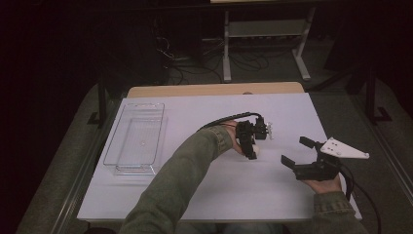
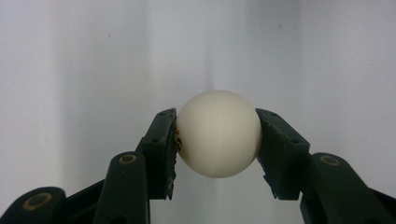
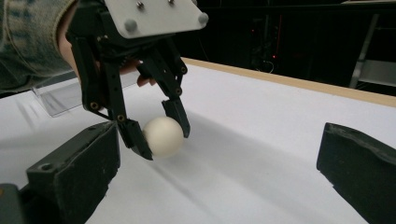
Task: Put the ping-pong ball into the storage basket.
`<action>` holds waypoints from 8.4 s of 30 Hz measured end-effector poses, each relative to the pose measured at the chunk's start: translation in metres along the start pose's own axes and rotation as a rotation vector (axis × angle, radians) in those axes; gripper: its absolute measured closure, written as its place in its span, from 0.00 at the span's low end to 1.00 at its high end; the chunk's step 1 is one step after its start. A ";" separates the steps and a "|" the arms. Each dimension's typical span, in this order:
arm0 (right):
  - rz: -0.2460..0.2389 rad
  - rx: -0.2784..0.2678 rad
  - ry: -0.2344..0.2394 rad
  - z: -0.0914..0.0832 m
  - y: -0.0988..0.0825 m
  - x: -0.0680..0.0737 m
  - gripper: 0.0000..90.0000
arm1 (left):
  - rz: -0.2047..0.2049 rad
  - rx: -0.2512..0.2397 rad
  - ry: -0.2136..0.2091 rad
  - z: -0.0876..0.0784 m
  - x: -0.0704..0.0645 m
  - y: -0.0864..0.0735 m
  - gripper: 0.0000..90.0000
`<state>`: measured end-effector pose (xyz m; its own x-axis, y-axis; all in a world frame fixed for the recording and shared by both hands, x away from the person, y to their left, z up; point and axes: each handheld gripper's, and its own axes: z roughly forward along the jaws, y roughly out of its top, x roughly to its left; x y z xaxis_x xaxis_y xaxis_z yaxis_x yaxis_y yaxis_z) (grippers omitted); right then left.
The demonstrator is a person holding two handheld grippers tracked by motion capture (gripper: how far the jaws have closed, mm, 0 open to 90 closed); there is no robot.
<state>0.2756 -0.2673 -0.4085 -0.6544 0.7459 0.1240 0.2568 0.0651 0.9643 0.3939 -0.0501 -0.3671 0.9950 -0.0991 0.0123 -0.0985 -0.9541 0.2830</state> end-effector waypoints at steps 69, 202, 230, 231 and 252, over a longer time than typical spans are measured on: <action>-0.001 0.015 0.001 0.002 -0.001 0.001 0.00 | -0.067 -0.009 0.108 -0.097 -0.012 -0.068 0.57; -0.010 0.049 0.005 0.007 -0.004 0.005 0.00 | -0.471 0.139 0.198 -0.157 -0.030 -0.295 0.57; -0.010 0.051 0.004 0.007 -0.004 0.004 0.00 | -0.477 0.161 0.120 -0.113 -0.029 -0.310 0.57; -0.010 0.051 0.004 0.007 -0.004 0.004 0.00 | -0.478 0.160 0.119 -0.111 -0.029 -0.310 0.57; -0.009 0.051 0.003 0.006 -0.004 0.004 0.00 | -0.485 0.173 0.080 -0.089 -0.028 -0.315 0.57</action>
<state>0.2764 -0.2603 -0.4133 -0.6588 0.7433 0.1162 0.2872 0.1057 0.9520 0.3986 0.2789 -0.3710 0.9245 0.3811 -0.0056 0.3793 -0.9185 0.1119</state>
